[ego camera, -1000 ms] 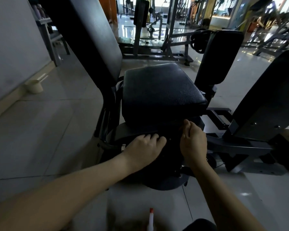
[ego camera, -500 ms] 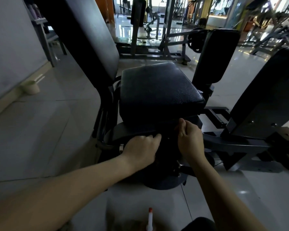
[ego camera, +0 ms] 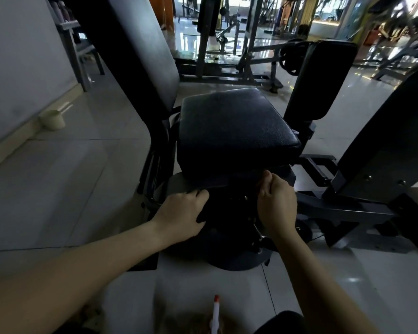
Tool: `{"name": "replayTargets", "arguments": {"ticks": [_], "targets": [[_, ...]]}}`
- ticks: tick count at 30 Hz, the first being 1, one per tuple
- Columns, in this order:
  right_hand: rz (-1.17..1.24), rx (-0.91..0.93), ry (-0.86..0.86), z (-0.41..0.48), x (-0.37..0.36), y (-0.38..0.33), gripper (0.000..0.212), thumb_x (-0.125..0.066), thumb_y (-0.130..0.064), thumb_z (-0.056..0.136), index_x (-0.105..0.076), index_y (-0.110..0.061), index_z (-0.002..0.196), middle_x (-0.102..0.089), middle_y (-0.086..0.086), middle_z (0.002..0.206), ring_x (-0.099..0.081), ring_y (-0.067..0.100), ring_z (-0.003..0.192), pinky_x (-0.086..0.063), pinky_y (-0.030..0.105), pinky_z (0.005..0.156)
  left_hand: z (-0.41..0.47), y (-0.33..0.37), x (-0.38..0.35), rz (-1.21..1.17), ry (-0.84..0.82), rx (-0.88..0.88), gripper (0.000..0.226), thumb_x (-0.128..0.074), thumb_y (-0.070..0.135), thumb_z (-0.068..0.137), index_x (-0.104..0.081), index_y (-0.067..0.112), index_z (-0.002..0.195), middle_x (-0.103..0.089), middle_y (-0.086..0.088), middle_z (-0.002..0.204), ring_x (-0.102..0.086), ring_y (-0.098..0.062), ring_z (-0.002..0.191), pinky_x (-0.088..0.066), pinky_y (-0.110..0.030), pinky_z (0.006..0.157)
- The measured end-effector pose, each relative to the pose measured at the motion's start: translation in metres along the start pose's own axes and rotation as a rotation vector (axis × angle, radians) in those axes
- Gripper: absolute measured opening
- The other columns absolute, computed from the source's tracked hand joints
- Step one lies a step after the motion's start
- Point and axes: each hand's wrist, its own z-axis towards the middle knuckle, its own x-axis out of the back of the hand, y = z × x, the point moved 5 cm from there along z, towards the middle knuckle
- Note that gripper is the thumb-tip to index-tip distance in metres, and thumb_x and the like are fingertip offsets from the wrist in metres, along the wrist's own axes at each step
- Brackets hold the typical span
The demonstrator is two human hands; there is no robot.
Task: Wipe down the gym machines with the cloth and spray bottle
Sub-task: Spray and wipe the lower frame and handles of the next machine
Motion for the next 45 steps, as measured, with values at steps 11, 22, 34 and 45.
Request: {"name": "replayTargets", "arguments": {"ticks": [11, 22, 34, 45], "targets": [[0.047, 0.022, 0.007, -0.001, 0.003, -0.002, 0.050, -0.030, -0.039, 0.105, -0.050, -0.011, 0.068, -0.055, 0.003, 0.057, -0.052, 0.022, 0.052, -0.046, 0.046, 0.053, 0.029, 0.002, -0.003, -0.235, -0.339, 0.100, 0.019, -0.068, 0.028, 0.081, -0.051, 0.028, 0.072, -0.060, 0.008, 0.066, -0.062, -0.014, 0.064, -0.045, -0.030, 0.056], [0.101, 0.053, 0.071, -0.004, 0.003, -0.001, 0.049, -0.032, -0.034, 0.106, -0.045, -0.012, 0.065, -0.049, 0.001, 0.054, -0.046, 0.019, 0.047, -0.039, 0.040, 0.049, -0.010, 0.021, -0.011, 0.039, 0.349, 0.194, 0.012, -0.059, 0.024, 0.083, -0.061, 0.016, 0.091, -0.062, 0.000, 0.083, -0.060, -0.021, 0.076, -0.045, -0.031, 0.068], [0.085, 0.084, 0.052, -0.001, 0.002, -0.001, 0.054, -0.023, -0.048, 0.101, -0.046, -0.014, 0.067, -0.051, 0.003, 0.055, -0.049, 0.024, 0.049, -0.044, 0.049, 0.052, 0.025, 0.007, 0.010, -0.141, -0.425, 0.144, 0.021, -0.072, 0.036, 0.081, -0.060, 0.021, 0.086, -0.065, 0.005, 0.078, -0.064, -0.017, 0.075, -0.043, -0.030, 0.060], [0.132, 0.019, 0.063, -0.003, 0.004, 0.000, 0.050, -0.030, -0.041, 0.104, -0.046, -0.012, 0.067, -0.052, 0.003, 0.056, -0.049, 0.022, 0.051, -0.043, 0.047, 0.052, 0.028, 0.039, 0.005, -0.179, 0.057, 0.180, 0.019, -0.049, 0.025, 0.087, -0.065, 0.015, 0.085, -0.069, -0.007, 0.075, -0.065, -0.029, 0.068, -0.047, -0.032, 0.055]]}}
